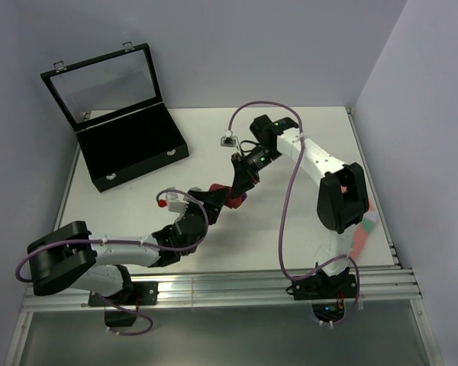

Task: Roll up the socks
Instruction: Pick up the sock at the center of the board, then place the sock in the storage box.

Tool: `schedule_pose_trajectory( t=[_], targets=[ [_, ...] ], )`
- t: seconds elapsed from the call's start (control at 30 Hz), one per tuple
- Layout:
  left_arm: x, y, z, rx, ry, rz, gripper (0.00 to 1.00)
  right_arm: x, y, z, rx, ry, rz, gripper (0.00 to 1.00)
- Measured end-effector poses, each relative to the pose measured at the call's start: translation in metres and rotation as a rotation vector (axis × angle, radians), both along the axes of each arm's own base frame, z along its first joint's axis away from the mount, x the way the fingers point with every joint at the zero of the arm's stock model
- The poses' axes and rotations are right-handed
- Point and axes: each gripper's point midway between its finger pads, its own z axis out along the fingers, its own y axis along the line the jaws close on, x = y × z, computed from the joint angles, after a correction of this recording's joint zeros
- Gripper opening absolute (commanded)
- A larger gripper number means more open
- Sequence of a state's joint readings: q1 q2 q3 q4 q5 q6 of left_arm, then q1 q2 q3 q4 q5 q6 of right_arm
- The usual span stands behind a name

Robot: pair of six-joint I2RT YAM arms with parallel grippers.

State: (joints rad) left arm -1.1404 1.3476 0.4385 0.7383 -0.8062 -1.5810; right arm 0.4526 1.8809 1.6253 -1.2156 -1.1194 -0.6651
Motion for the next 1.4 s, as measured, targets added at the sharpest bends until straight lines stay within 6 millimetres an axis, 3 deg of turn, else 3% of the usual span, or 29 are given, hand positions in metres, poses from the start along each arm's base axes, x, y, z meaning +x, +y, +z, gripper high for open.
schedule_pose_trajectory(
  t=[0.2, 0.47, 0.8, 0.9, 1.1, 1.3, 1.4],
  targets=[
    [0.002, 0.001, 0.005, 0.003, -0.020, 0.001, 0.74, -0.005, 0.001, 0.009, 0.018, 0.004, 0.002, 0.09],
    [0.002, 0.004, 0.027, -0.029, -0.068, -0.006, 0.73, -0.017, 0.008, 0.031, 0.050, -0.029, 0.031, 0.10],
    [0.003, 0.004, 0.028, -0.013, -0.079, -0.012, 0.70, -0.030, 0.015, 0.033, 0.053, -0.018, 0.067, 0.10],
    [0.003, 0.005, 0.030, -0.013, -0.082, -0.014, 0.65, -0.031, 0.016, 0.033, 0.052, -0.017, 0.071, 0.10],
    [0.001, 0.004, 0.035, -0.028, -0.096, -0.035, 0.41, -0.034, 0.016, 0.033, 0.048, -0.009, 0.078, 0.10],
    [-0.001, 0.002, 0.038, -0.025, -0.104, -0.057, 0.00, -0.035, 0.016, 0.034, 0.041, -0.004, 0.077, 0.10],
    [-0.002, 0.003, 0.037, -0.015, -0.098, -0.065, 0.00, -0.037, 0.016, 0.034, 0.021, 0.013, 0.068, 0.16]
  ],
)
